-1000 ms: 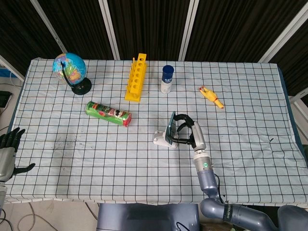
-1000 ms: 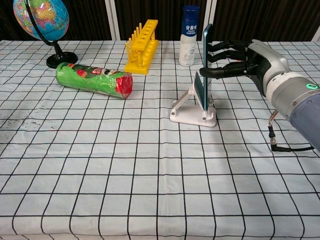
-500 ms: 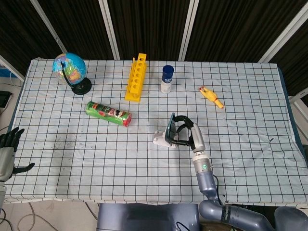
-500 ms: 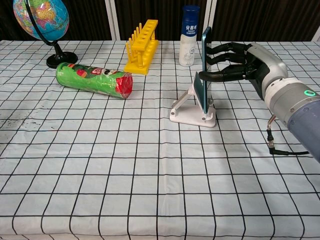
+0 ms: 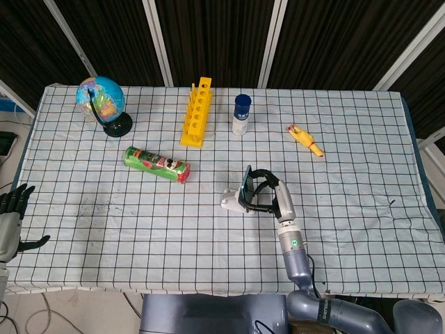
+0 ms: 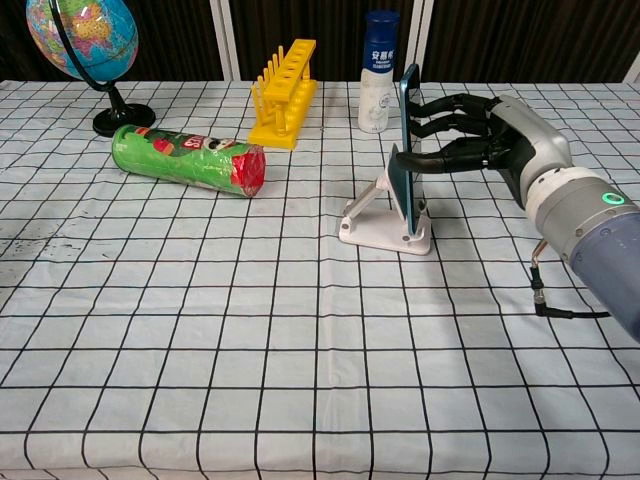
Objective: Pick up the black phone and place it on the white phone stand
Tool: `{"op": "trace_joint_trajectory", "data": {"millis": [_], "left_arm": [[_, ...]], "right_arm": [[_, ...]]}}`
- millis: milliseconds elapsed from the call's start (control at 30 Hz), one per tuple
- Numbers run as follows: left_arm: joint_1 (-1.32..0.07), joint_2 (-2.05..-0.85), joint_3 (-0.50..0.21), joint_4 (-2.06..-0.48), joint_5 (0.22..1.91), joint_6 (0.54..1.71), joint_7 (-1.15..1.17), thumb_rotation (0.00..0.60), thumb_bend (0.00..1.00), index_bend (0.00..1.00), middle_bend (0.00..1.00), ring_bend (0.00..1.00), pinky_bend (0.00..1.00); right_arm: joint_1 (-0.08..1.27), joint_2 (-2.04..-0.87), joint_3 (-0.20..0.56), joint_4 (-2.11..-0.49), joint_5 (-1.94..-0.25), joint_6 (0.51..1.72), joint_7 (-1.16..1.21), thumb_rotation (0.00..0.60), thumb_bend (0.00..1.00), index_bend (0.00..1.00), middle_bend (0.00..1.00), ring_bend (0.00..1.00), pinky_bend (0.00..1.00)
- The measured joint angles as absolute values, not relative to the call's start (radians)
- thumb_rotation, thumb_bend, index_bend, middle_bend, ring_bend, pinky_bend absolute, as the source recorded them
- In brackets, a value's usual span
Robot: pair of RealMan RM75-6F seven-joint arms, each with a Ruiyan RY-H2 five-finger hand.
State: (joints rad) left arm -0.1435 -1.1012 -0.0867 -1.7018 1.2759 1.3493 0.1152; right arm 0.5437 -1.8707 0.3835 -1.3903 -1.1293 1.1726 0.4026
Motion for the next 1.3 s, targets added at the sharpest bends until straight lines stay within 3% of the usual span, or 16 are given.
{"op": "trace_joint_trajectory", "data": {"millis": [333, 633, 1133, 1300], "left_arm": [[-0.144, -1.101, -0.087, -1.701, 1.276, 1.350, 0.113, 0.600, 0.00, 0.00, 0.00, 0.00, 0.00], [-0.144, -1.100, -0.086, -1.700, 1.277, 1.351, 0.110, 0.600, 0.00, 0.00, 0.00, 0.00, 0.00], [-0.143, -1.100, -0.086, -1.699, 1.279, 1.352, 0.107, 0.600, 0.00, 0.00, 0.00, 0.00, 0.00], [-0.144, -1.100, -0.086, -1.699, 1.279, 1.352, 0.107, 0.600, 0.00, 0.00, 0.00, 0.00, 0.00]], "right_arm": [[0.540, -1.876, 0.383, -1.380, -1.141, 1.170, 0.403, 0.600, 0.23, 0.74, 0.67, 0.48, 0.17], [0.539, -1.871, 0.360, -1.371, -1.166, 1.148, 0.407, 0.600, 0.16, 0.57, 0.53, 0.36, 0.17], [0.542, -1.866, 0.344, -1.349, -1.196, 1.133, 0.409, 0.600, 0.09, 0.41, 0.38, 0.25, 0.16], [0.542, -1.865, 0.346, -1.350, -1.195, 1.131, 0.403, 0.600, 0.06, 0.32, 0.29, 0.19, 0.16]]}}
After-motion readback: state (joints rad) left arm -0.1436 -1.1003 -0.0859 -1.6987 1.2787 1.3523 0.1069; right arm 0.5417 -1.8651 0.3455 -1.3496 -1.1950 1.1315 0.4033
